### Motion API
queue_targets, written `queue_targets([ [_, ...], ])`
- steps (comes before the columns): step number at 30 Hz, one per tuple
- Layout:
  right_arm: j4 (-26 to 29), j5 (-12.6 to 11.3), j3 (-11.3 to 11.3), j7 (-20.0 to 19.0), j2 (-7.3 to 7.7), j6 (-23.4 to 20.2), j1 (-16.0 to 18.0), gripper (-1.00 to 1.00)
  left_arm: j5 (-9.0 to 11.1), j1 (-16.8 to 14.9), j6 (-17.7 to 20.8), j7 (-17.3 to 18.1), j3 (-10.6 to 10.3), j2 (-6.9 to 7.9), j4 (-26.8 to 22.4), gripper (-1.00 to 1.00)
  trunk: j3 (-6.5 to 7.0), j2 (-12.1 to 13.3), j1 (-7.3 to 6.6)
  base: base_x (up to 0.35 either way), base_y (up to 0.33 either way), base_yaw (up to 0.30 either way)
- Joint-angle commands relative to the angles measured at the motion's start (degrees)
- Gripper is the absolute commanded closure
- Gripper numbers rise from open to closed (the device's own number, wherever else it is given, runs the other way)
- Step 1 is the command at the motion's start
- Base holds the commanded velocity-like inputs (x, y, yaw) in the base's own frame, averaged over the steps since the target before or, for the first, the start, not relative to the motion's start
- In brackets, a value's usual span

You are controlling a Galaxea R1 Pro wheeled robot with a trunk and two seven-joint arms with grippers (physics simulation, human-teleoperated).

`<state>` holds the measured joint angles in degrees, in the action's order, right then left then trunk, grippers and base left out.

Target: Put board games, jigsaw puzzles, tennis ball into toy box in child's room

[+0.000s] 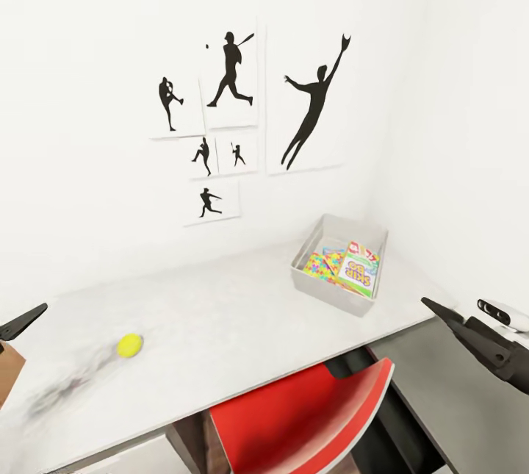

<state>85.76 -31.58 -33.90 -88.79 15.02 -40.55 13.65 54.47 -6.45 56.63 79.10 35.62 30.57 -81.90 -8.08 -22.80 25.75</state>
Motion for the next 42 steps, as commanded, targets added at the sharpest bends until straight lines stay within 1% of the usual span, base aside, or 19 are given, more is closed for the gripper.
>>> queue_targets([
  [1,0.0,-0.1,0.0,-0.2,0.01,-0.6,0.0,-1.00,0.1,-0.1,0.6,0.1,0.0,0.01,0.0,-1.00,-0.03,-0.1,0.04,0.000,-0.074,0.112],
  [13,-0.1,-0.1,0.0,-0.1,-0.02,-0.5,-0.1,-1.00,0.1,-0.1,0.6,0.1,0.0,0.01,0.0,-1.00,1.08,-0.1,0.04,-0.015,-0.135,0.120],
  [22,-0.1,0.0,0.0,-0.1,-0.07,-0.5,-0.2,-1.00,0.1,-0.1,0.6,0.1,0.0,0.01,0.0,-1.00,1.87,-0.1,0.04,-0.169,-0.066,0.154],
  [29,-0.2,0.0,0.0,0.0,-0.03,-0.5,-0.2,-1.00,0.1,-0.1,0.6,0.1,0.0,0.01,0.0,-1.00,2.41,-0.1,0.04,-0.115,0.181,0.199],
  [42,-0.3,0.1,0.1,0.3,-0.03,-0.3,-0.2,-1.00,0.1,-0.1,0.6,0.0,-0.2,0.01,0.0,-1.00,3.28,-0.1,0.04,-0.009,0.279,0.212],
])
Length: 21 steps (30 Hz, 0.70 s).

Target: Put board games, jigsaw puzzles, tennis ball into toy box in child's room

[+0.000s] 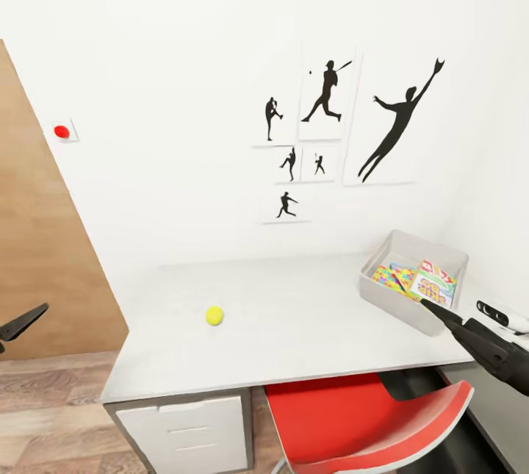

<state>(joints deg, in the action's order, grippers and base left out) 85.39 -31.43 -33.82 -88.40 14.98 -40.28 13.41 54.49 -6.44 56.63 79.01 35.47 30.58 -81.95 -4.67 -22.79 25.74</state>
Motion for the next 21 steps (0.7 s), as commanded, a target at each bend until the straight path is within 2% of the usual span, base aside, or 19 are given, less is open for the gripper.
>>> queue_targets([
  [1,0.0,0.0,0.0,-0.1,-0.01,-0.6,0.0,-1.00,0.1,-0.1,0.6,0.1,0.0,0.01,0.0,-1.00,-0.10,-0.1,0.04,0.000,0.286,0.141],
  [10,0.1,0.0,0.0,0.0,0.05,-0.7,0.0,-1.00,0.1,-0.1,0.6,0.2,-0.1,0.01,0.0,-1.00,-0.05,-0.1,0.04,0.000,0.262,0.027],
  [15,0.1,0.0,0.0,0.3,0.04,-0.8,0.0,-1.00,0.1,-0.1,0.6,0.2,0.0,0.01,0.0,-1.00,-0.05,-0.1,0.04,0.000,0.054,0.001],
  [21,0.6,0.0,0.2,2.7,0.02,-1.2,0.0,-1.00,0.1,-0.1,0.6,0.2,0.0,0.01,0.0,-1.00,-0.05,-0.1,0.04,0.000,0.007,0.000],
])
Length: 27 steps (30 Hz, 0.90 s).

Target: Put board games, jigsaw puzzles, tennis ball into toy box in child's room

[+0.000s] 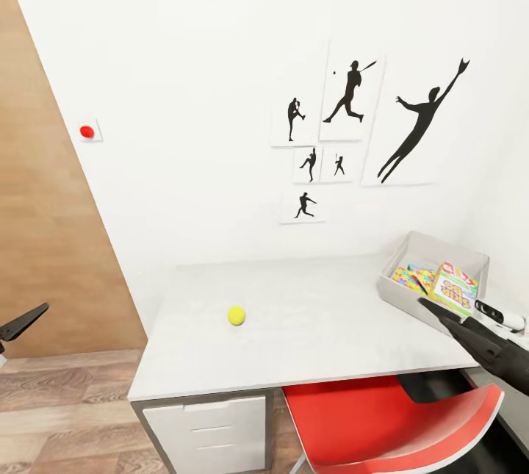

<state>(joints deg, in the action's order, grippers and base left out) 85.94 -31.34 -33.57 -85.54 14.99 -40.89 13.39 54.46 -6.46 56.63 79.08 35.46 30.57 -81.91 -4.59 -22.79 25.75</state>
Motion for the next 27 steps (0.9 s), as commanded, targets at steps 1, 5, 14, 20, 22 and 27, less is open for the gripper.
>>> queue_targets([
  [1,0.2,-0.1,0.2,0.9,-0.03,-0.9,0.1,-1.00,0.1,0.0,0.6,0.1,0.0,0.01,0.0,-1.00,-0.13,-0.1,0.04,0.000,0.002,0.000],
  [5,0.8,0.3,7.1,13.4,-0.73,-6.5,0.6,-1.00,0.1,0.0,0.6,0.1,0.0,0.01,0.0,-1.00,-0.13,-0.1,0.04,0.000,0.000,0.000],
  [14,-0.4,0.0,23.4,50.9,-9.68,-19.1,22.4,-1.00,0.1,0.0,0.6,0.1,0.0,0.01,0.0,-1.00,-0.13,-0.1,0.04,0.000,0.000,0.000],
  [20,-16.5,0.1,31.2,82.4,-19.07,-19.1,36.2,-1.00,0.1,0.0,0.6,0.1,0.0,0.01,0.0,-1.00,-0.13,-0.1,0.04,0.000,0.052,0.000],
  [22,-22.4,-0.1,32.1,91.5,-21.74,-19.1,39.1,-1.00,0.1,0.0,0.6,0.1,0.0,0.06,0.1,-1.00,-0.13,-0.1,0.04,0.000,0.200,0.000],
  [27,-31.7,-0.8,32.9,106.0,-24.99,-19.1,42.9,-1.00,0.0,0.0,0.6,0.1,0.1,0.09,0.1,-1.00,-0.13,-0.1,0.04,0.000,0.262,0.000],
])
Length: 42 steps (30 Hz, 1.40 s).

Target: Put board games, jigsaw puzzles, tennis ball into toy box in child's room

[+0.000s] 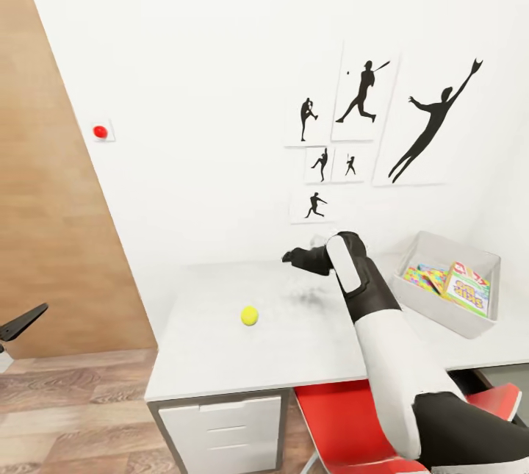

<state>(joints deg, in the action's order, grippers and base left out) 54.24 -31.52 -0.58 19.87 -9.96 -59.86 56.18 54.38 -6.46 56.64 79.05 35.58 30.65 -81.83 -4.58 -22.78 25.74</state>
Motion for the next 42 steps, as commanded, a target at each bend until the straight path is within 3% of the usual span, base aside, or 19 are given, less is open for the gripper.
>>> queue_targets([
  [1,-0.7,-0.7,0.0,1.7,-0.04,-0.1,0.4,-1.00,0.1,0.0,0.6,0.1,0.0,0.02,0.1,-1.00,-0.14,-0.1,0.04,0.000,0.281,0.000],
  [11,-1.9,-0.6,0.5,3.9,-0.04,-0.1,0.8,-1.00,-1.3,0.0,0.6,0.1,0.1,0.11,0.1,-1.00,-0.14,-0.1,0.04,0.000,0.287,0.000],
  [21,-5.1,2.2,1.8,0.6,-0.04,3.0,-2.5,-1.00,-3.7,-0.2,-1.9,-0.1,-1.2,-2.94,1.6,-1.00,-0.14,-0.1,0.04,0.000,0.005,0.000],
  [28,-7.4,2.3,2.1,-1.6,0.75,5.2,-4.8,-1.00,-5.8,-0.2,-2.2,0.0,-1.4,-3.13,1.7,-1.00,-0.14,-0.1,0.04,0.000,0.147,0.000],
  [42,-11.1,2.3,2.2,-6.1,0.81,8.2,-9.3,-1.00,-6.0,-0.2,-2.2,0.2,-1.4,-3.14,1.8,-1.00,-0.14,-0.1,0.04,0.000,0.089,0.000],
])
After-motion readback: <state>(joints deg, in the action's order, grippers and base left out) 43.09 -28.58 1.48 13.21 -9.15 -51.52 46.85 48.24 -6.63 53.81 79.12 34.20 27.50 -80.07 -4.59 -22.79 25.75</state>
